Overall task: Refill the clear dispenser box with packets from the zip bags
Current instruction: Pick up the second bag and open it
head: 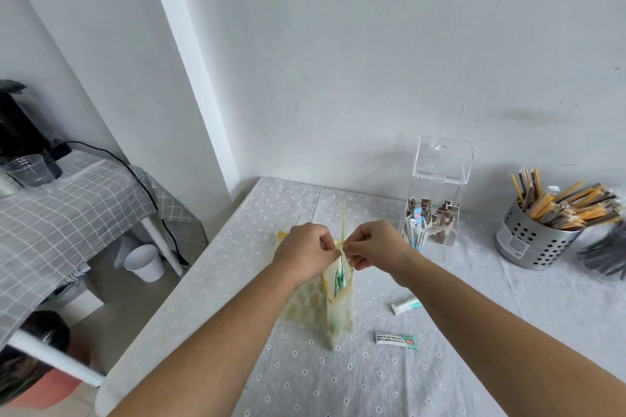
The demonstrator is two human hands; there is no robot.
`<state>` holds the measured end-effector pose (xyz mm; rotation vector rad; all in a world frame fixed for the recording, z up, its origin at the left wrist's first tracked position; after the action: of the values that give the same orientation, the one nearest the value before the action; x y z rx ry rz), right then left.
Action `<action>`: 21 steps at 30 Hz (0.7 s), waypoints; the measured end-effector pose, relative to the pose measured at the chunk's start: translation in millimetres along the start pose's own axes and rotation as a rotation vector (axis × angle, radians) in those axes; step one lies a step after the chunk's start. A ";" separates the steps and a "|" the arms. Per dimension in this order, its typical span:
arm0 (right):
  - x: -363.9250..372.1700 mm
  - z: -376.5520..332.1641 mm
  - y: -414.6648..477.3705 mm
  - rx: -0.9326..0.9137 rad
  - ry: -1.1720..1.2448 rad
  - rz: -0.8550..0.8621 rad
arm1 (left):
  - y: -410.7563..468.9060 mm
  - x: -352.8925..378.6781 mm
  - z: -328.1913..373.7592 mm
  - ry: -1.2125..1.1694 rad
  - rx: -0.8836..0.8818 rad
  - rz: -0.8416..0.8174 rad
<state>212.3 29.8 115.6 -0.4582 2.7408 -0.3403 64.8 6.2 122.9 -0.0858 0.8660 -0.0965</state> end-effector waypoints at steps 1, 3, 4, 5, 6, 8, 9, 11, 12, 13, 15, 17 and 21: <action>-1.5 0.7 0.0 0.003 -0.012 0.013 | 1.3 -0.7 0.7 -0.012 -0.008 0.024; -8.2 2.2 -0.7 0.016 -0.065 0.073 | 5.2 -7.0 -2.8 -0.019 -0.049 0.077; -13.6 3.2 -1.7 0.021 -0.092 0.120 | 7.8 -12.7 -6.7 -0.010 -0.083 0.111; -19.5 4.7 -2.5 0.024 -0.109 0.172 | 10.5 -19.8 -11.0 0.003 -0.120 0.147; -25.9 6.6 -3.8 0.027 -0.113 0.216 | 12.4 -27.2 -14.7 0.009 -0.152 0.179; -35.4 10.0 -6.1 0.043 -0.091 0.234 | 15.2 -36.9 -19.1 -0.010 -0.154 0.206; -37.5 10.8 -6.7 0.055 -0.080 0.209 | 15.5 -38.3 -18.4 -0.022 -0.120 0.195; -36.1 10.1 -7.1 0.070 -0.082 0.143 | 11.8 -34.8 -10.4 -0.025 -0.036 0.142; -33.8 8.7 -6.3 0.065 -0.094 0.124 | 9.1 -30.9 -5.7 -0.023 0.001 0.114; -30.9 6.7 -5.1 0.051 -0.111 0.119 | 6.9 -26.8 -1.4 -0.014 0.032 0.097; -25.4 1.4 -2.1 -0.004 -0.163 0.152 | 2.0 -20.8 6.1 0.044 0.069 0.099; -21.3 -4.9 0.6 -0.073 -0.175 0.223 | -2.3 -18.2 10.5 0.092 0.090 0.114; -15.0 -13.4 2.2 -0.152 -0.066 0.231 | -6.6 -20.6 10.2 0.083 0.057 0.116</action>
<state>220.1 39.5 131.6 -0.1822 2.7285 -0.0572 59.0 2.5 145.8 0.0225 0.9488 -0.0159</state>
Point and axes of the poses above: each hand's wrist, its own y-axis towards the middle knuckle, its own x-axis out of the palm, z = x × y, the point moved 1 cm from there along y, towards the middle knuckle, and after that the axes turned 3 degrees about -z, right-handed, at the moved point
